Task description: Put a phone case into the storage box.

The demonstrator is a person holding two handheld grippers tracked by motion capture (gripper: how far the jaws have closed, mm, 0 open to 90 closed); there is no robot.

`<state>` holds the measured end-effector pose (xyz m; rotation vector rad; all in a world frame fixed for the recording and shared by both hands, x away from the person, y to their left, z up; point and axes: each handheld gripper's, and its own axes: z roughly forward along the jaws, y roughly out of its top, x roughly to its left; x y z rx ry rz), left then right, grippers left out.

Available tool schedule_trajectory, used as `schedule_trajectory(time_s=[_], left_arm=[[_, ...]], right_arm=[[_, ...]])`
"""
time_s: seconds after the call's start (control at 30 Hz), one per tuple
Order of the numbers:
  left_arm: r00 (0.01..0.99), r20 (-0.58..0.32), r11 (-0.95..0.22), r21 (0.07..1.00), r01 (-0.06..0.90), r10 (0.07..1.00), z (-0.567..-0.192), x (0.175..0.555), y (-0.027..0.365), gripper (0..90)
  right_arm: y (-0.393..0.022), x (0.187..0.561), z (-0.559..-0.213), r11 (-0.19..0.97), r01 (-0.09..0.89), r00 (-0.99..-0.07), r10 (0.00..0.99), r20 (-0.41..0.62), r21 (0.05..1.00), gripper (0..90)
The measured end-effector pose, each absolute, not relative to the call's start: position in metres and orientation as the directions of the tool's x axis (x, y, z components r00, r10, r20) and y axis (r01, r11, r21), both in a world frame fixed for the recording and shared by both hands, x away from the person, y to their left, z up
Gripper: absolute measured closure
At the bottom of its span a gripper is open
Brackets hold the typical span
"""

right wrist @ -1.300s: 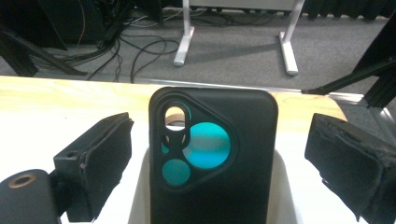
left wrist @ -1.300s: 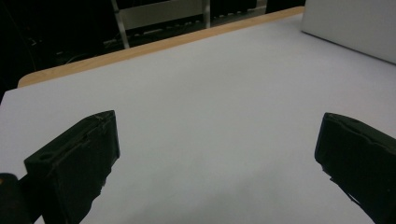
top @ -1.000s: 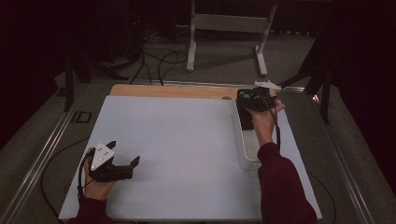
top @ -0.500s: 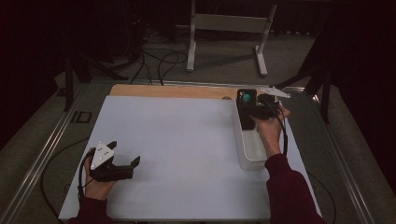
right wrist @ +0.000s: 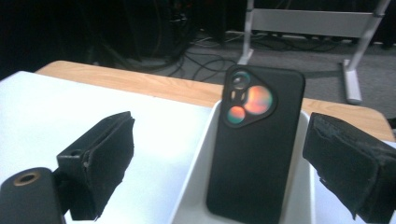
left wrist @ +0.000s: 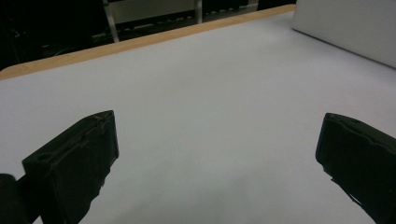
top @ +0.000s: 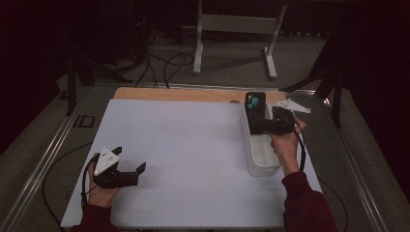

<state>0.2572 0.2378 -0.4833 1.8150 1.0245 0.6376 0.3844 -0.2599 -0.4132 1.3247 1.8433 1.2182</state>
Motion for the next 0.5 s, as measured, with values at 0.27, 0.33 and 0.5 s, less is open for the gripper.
schedule_trajectory(time_s=[0.27, 0.33, 0.5], left_arm=[[0.521, -0.012, -0.217, 0.901, 0.376, 0.853, -0.483, 0.257, 0.238, 0.0], [0.521, -0.012, -0.217, 0.901, 0.376, 0.853, -0.483, 0.257, 0.238, 0.0], [0.524, -0.018, -0.21, 0.904, 0.373, 0.852, -0.483, 0.257, 0.238, 0.0]], right_arm=[[-0.26, 0.358, -0.415, 0.102, 0.409, -0.41, 0.908, 0.083, 0.907, 8.1], [-0.26, 0.355, -0.416, 0.107, 0.406, -0.416, 0.906, 0.079, 0.908, 8.1], [-0.261, 0.335, -0.422, 0.116, 0.392, -0.445, 0.892, 0.078, 0.913, 8.1]])
